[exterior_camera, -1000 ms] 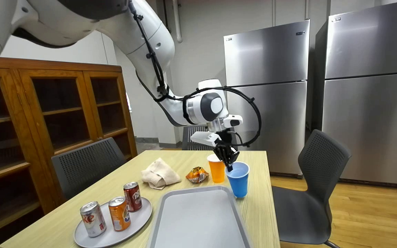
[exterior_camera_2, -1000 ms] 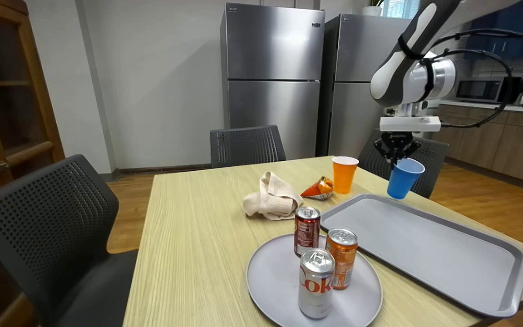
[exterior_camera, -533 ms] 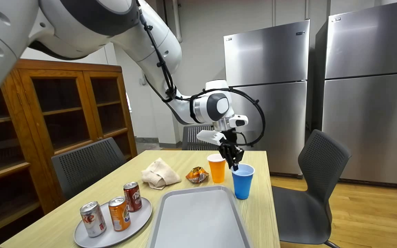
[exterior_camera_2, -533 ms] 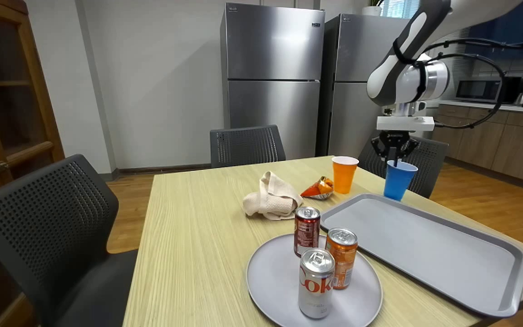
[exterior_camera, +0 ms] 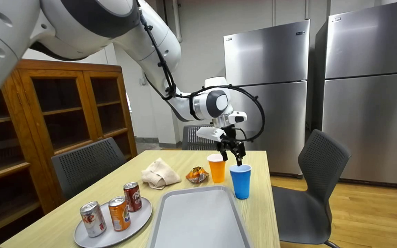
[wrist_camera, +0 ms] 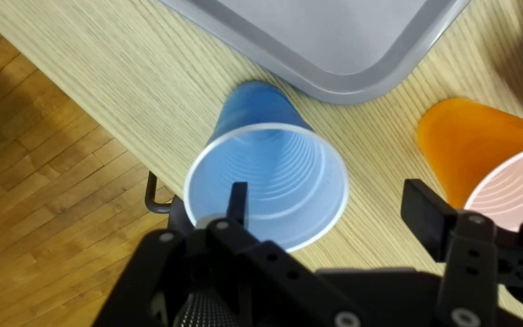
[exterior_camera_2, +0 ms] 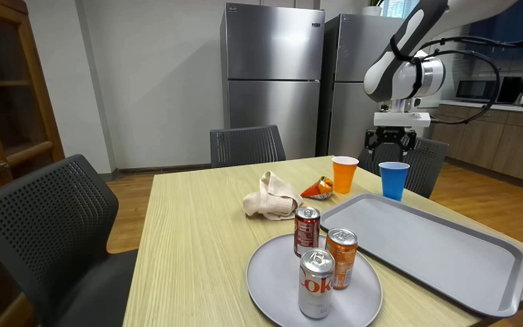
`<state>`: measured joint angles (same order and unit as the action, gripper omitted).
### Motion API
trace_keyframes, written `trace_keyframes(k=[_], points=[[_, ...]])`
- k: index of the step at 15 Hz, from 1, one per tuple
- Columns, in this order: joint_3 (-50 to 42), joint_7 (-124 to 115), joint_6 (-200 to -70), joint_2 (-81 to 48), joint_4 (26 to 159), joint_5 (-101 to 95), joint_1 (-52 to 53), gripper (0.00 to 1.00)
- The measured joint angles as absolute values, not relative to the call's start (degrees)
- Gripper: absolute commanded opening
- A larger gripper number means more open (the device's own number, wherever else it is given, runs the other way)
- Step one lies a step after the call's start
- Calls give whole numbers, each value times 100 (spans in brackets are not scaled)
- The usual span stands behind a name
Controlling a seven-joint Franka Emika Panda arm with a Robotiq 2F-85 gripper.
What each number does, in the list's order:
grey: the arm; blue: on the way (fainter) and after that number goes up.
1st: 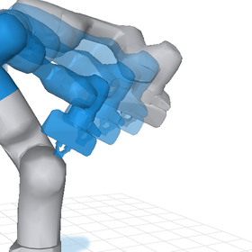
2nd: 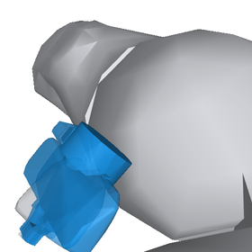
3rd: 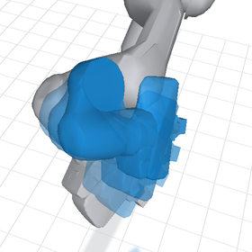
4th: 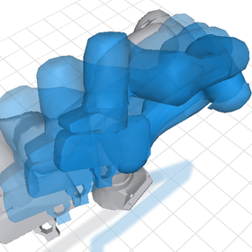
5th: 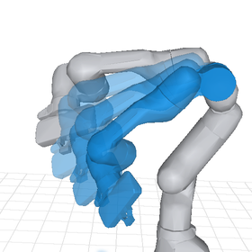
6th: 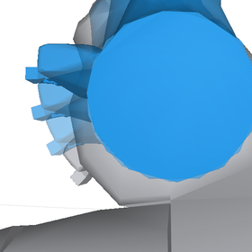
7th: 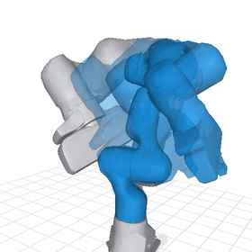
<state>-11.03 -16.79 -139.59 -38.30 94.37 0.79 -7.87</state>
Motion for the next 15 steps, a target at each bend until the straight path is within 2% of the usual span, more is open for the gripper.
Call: trace_keyframes(k=[8,15], points=[[-979,-1298,-13977,-3517,9523,57,-657,100],[-934,-1180,-14104,-2819,10259,-179,-250,100]])
